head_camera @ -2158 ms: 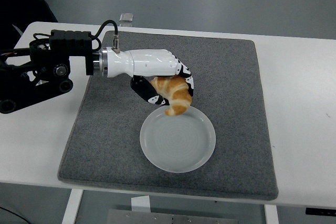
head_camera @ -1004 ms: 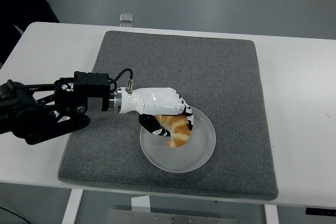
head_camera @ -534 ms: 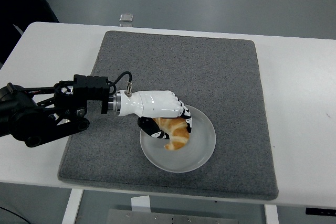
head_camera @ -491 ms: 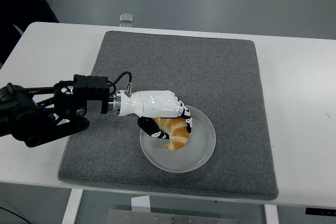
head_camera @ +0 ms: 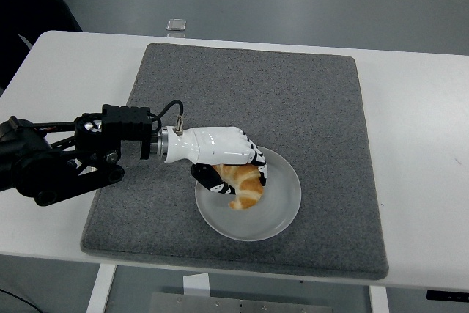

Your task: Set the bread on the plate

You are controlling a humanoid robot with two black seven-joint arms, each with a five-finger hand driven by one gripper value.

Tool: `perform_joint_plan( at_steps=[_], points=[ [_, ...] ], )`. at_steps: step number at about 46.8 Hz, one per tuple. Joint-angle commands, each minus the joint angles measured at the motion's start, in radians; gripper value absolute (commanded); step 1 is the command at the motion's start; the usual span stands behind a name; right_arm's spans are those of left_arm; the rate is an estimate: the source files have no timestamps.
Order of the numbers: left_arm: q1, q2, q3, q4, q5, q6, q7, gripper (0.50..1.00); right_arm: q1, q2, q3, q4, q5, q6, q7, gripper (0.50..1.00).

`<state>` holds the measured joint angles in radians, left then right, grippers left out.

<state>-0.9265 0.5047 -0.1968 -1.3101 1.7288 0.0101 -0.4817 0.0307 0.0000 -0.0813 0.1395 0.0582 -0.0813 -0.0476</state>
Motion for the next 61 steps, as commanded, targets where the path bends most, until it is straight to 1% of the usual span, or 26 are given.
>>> perform_joint_plan(
  at_steps=[1, 5, 11, 17, 22, 25, 37, 40, 42, 49, 54, 59, 61],
  points=[
    [0.0, -0.002, -0.001, 0.005, 0.0, 0.001, 0.0, 0.726, 0.0, 0.0, 0.0, 0.0, -0.001, 0.0, 0.0, 0.952],
    [0.0, -0.002, -0.001, 0.011, 0.0, 0.001, 0.002, 0.737, 0.0, 0.0, 0.0, 0.0, 0.0, 0.0, 0.0, 0.952],
    [0.002, -0.002, -0.001, 0.012, 0.0, 0.001, 0.002, 0.812, 0.0, 0.0, 0.0, -0.001, 0.0, 0.0, 0.0, 0.952],
    [0.002, -0.003, -0.001, 0.015, 0.0, 0.001, 0.002, 0.851, 0.0, 0.0, 0.0, 0.0, 0.0, 0.0, 0.0, 0.952],
    [0.002, -0.006, -0.001, 0.017, -0.003, 0.001, 0.002, 0.932, 0.0, 0.0, 0.0, 0.0, 0.0, 0.0, 0.0, 0.952],
    [0.002, -0.012, -0.001, 0.017, -0.003, 0.001, 0.002, 0.956, 0.0, 0.0, 0.0, 0.0, 0.0, 0.0, 0.0, 0.952],
    [0.015, -0.017, -0.001, 0.015, -0.003, 0.001, 0.002, 0.96, 0.0, 0.0, 0.0, 0.0, 0.0, 0.0, 0.0, 0.952],
    [0.015, -0.017, -0.003, 0.015, -0.005, 0.001, 0.002, 0.966, 0.0, 0.0, 0.0, 0.0, 0.0, 0.0, 0.0, 0.952],
    [0.015, -0.017, -0.006, 0.014, -0.011, 0.002, 0.002, 0.988, 0.0, 0.0, 0.0, 0.0, 0.0, 0.0, 0.0, 0.952],
    [0.012, -0.012, -0.019, 0.014, -0.028, 0.002, 0.0, 0.996, 0.0, 0.0, 0.0, 0.0, 0.0, 0.0, 0.0, 0.952],
    [0.008, -0.008, -0.021, 0.012, -0.098, -0.002, 0.0, 1.0, 0.0, 0.0, 0.0, -0.001, -0.001, 0.0, 0.0, 0.952],
    [0.0, -0.006, -0.023, 0.012, -0.227, -0.013, 0.0, 1.0, 0.0, 0.0, 0.0, 0.0, 0.0, 0.0, 0.0, 0.952],
    [-0.008, -0.005, -0.024, 0.012, -0.285, -0.028, 0.0, 1.0, 0.0, 0.0, 0.0, 0.0, -0.001, 0.0, 0.0, 0.952]
  ],
)
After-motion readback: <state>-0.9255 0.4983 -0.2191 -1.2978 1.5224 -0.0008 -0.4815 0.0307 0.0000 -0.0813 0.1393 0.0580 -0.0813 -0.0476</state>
